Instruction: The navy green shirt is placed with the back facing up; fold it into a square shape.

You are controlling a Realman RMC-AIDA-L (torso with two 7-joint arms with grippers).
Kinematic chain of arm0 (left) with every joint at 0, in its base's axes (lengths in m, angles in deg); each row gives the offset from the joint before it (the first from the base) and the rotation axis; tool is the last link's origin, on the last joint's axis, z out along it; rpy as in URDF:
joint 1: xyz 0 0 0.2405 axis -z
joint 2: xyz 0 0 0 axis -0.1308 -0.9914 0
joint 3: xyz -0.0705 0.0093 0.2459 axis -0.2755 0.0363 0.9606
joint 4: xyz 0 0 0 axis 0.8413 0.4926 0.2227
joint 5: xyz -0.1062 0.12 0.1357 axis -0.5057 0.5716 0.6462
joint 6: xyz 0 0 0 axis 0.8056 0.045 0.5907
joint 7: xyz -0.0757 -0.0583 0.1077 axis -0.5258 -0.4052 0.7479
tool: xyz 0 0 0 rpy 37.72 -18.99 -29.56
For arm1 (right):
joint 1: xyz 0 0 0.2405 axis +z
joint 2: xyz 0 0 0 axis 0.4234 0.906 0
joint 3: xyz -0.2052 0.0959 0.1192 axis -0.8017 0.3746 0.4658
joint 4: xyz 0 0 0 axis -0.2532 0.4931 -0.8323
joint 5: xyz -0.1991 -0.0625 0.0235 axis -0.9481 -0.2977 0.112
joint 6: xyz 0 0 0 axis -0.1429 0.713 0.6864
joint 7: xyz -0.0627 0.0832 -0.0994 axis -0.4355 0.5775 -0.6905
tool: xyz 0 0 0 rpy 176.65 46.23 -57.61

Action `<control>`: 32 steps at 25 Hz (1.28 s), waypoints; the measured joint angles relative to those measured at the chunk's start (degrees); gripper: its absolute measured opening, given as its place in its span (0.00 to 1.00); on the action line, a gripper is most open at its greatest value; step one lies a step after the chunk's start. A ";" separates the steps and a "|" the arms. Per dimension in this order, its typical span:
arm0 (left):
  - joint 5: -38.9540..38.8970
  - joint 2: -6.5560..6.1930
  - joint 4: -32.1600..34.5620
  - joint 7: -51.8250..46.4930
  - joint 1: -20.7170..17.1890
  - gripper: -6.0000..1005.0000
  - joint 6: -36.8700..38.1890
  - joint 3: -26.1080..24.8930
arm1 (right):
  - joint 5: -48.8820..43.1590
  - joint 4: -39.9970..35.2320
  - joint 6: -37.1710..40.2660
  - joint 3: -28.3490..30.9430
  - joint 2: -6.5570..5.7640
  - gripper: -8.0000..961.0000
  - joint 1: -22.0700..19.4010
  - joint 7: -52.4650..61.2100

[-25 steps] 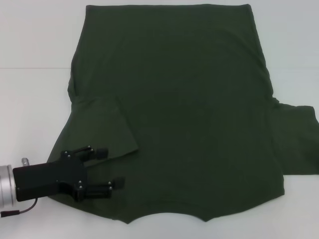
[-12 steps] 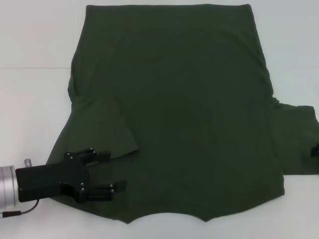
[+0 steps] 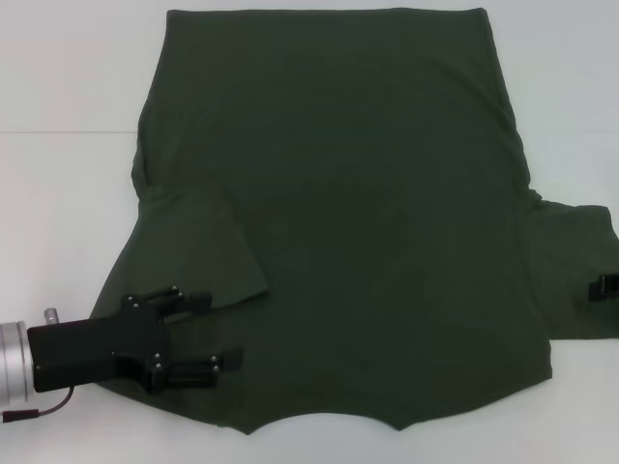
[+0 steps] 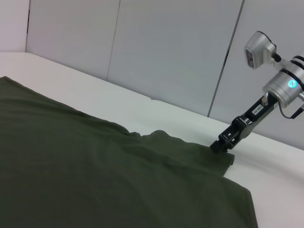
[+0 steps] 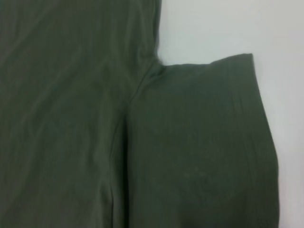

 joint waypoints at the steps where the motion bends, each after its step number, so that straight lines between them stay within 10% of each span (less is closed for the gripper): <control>1: 0.00 0.00 0.00 0.00 0.02 0.93 -0.02 0.00 | 0.00 0.18 -0.19 0.00 0.04 0.95 0.11 -0.05; 27: -0.08 -0.09 0.00 -0.62 0.11 0.92 -0.05 -0.06 | -0.02 2.18 -1.33 -2.34 -0.12 0.93 1.80 -0.20; 32: -0.33 -0.09 0.00 -0.66 0.11 0.92 -0.05 -0.06 | -0.01 2.09 -1.45 -3.10 -0.12 0.66 1.83 -0.22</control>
